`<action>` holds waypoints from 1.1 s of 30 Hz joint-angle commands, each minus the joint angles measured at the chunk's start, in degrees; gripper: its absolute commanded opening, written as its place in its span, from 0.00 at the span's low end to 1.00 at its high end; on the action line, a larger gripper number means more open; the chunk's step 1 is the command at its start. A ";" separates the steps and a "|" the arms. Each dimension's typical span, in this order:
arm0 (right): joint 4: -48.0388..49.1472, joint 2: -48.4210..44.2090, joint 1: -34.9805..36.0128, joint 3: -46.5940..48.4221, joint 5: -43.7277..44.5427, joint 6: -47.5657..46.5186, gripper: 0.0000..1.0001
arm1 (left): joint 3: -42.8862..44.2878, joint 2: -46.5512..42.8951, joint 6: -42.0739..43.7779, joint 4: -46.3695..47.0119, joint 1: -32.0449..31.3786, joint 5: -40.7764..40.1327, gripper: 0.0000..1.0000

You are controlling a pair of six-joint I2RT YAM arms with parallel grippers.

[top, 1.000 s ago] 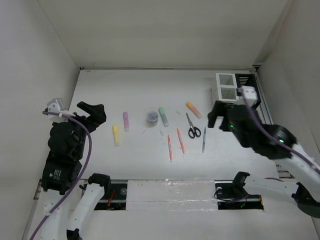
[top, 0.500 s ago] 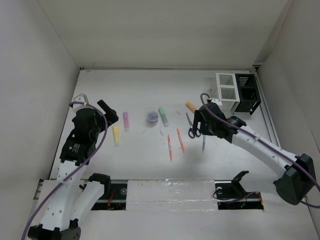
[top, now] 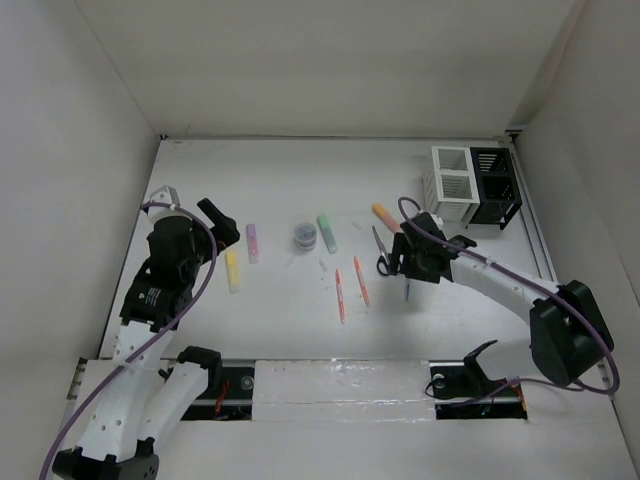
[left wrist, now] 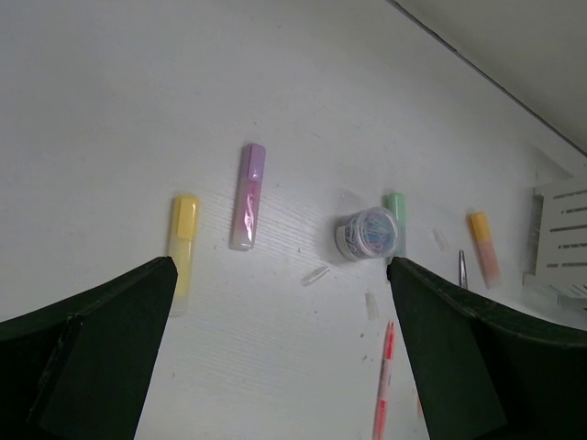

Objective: Sort the stationery into containers
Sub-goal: Pick up the pen from the corner of the board.

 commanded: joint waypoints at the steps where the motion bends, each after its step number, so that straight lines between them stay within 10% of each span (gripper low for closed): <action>1: 3.46 1.86 -0.51 -0.65 -0.75 0.01 0.79 | 0.74 0.05 0.80 2.01 -0.28 0.50 1.00; 21: 0.38 10.12 -3.50 1.98 0.31 1.06 0.66 | 1.89 1.71 2.47 2.01 -2.74 -0.20 1.00; 33: -1.99 12.94 -2.97 4.36 -0.21 0.54 0.10 | 3.82 2.24 2.47 0.69 -5.02 -5.65 1.00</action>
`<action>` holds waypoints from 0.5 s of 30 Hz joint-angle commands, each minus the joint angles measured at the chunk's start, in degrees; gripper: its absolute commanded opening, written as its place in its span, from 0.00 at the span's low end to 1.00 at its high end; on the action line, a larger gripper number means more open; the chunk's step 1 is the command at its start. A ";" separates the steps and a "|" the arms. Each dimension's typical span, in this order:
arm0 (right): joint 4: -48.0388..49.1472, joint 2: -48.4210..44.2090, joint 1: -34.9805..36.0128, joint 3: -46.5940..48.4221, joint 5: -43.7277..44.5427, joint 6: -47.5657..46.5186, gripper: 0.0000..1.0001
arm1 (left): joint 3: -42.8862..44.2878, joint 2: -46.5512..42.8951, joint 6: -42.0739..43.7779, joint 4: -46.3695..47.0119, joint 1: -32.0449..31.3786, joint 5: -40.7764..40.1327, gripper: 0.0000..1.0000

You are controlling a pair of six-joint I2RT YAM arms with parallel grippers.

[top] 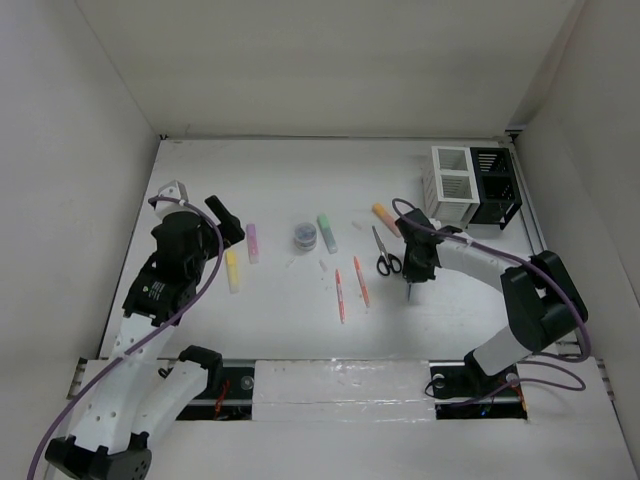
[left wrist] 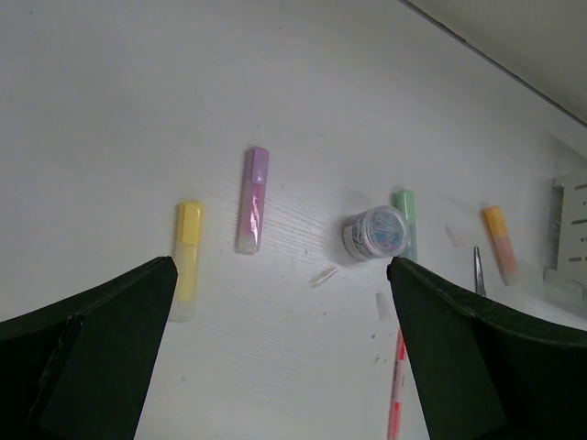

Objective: Sort the stationery into containers
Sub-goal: Pick up the pen from the corner of the board.

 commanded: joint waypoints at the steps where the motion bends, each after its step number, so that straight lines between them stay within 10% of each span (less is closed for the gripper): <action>1: 0.56 0.94 0.26 0.82 -1.00 0.56 0.01 | 2.29 -0.09 0.75 0.74 -0.81 -1.79 1.00; 15: -9.71 -17.06 10.71 5.12 12.00 9.08 0.00 | 5.01 9.38 0.75 0.21 -0.81 10.57 1.00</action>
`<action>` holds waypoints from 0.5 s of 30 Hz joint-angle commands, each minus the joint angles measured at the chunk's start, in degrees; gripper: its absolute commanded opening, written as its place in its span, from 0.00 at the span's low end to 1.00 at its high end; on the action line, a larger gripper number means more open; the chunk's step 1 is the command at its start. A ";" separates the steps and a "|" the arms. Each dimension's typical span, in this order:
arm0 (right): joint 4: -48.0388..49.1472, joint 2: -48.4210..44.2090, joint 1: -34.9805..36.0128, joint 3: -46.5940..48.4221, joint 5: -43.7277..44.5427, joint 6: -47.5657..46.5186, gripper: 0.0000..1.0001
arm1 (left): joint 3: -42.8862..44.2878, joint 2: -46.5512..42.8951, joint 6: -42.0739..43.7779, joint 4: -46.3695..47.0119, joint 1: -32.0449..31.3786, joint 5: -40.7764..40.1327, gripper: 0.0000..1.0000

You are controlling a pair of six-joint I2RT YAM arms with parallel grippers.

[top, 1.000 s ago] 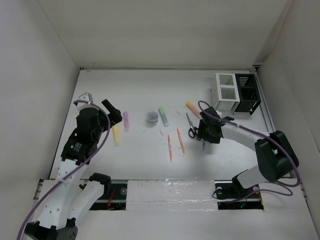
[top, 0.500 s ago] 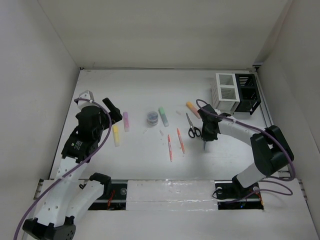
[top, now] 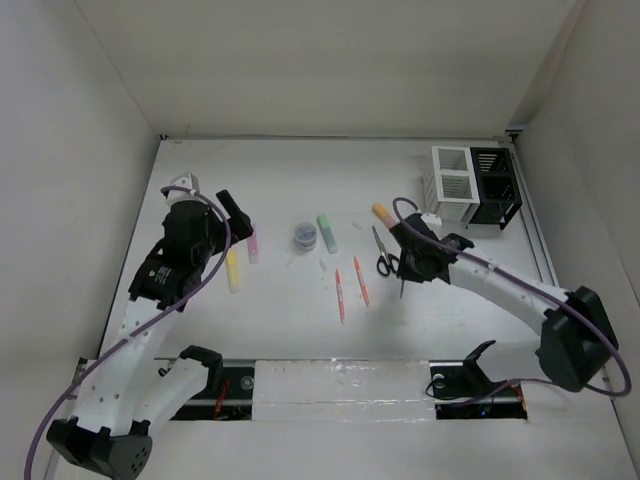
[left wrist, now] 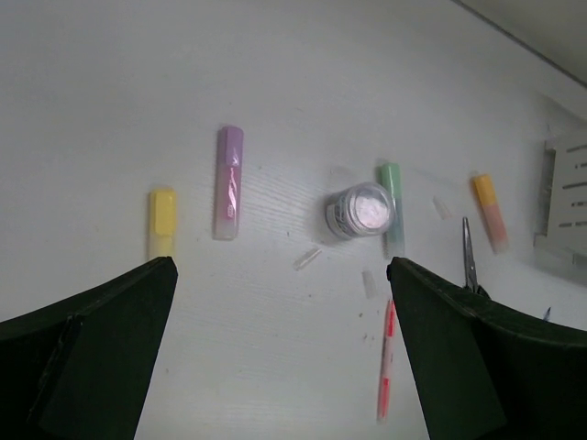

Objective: Sort the stationery into containers
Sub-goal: Pick up the pen from the corner of the board, then pick up the pen cap from the center of the board.

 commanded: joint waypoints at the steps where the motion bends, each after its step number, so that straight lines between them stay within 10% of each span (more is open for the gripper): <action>1: -4.45 -6.07 4.05 5.17 6.58 2.05 0.00 | 3.63 6.18 0.57 0.10 -0.24 9.00 1.00; 8: -3.32 -15.83 8.02 7.55 1.34 -5.59 0.00 | 4.25 18.40 6.01 1.42 -0.24 20.44 1.00; 15: 1.33 -26.02 10.30 5.18 -6.23 -10.87 0.00 | 6.01 26.66 10.67 0.36 -8.05 13.69 1.00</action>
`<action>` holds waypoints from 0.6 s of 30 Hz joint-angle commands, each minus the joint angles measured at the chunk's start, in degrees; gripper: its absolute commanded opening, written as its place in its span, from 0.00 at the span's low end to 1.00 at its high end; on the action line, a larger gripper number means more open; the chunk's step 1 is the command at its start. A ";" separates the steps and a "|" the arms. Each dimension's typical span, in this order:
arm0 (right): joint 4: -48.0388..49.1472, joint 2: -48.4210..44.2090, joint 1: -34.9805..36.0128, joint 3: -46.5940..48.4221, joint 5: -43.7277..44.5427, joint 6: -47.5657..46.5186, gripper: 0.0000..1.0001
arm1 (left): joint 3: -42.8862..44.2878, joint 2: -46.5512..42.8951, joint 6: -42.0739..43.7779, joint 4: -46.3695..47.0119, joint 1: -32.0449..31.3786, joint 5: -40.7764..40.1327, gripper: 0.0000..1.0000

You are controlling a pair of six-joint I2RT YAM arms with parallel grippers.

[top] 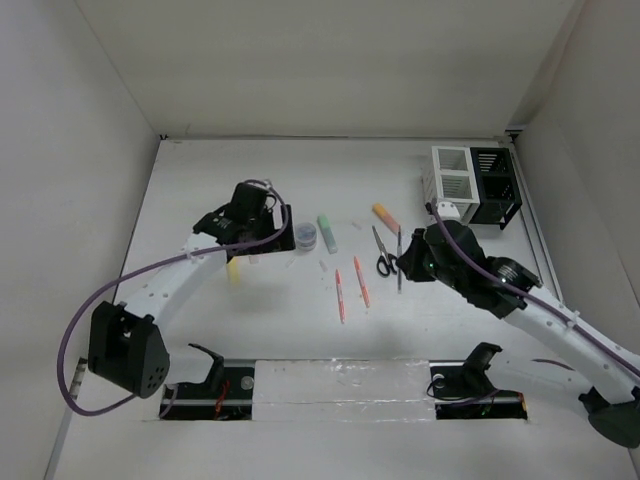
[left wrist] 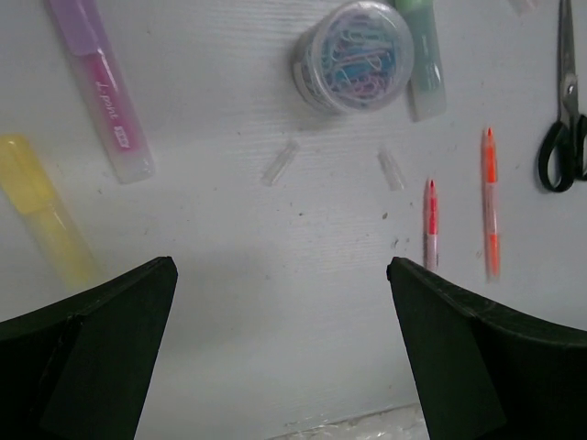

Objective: Sort the stationery into containers
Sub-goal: Pick up the pen cap from the center of the board.

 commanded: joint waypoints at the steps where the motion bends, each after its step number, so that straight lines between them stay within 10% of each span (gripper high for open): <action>1: 3.90 -4.70 0.99 -1.55 -4.56 -3.67 0.00 | 2.52 2.04 3.71 0.56 -4.84 -2.86 1.00; 18: 5.74 -13.84 7.40 -2.53 -8.34 -4.72 0.00 | 3.66 21.29 7.93 2.58 -8.90 -8.15 0.74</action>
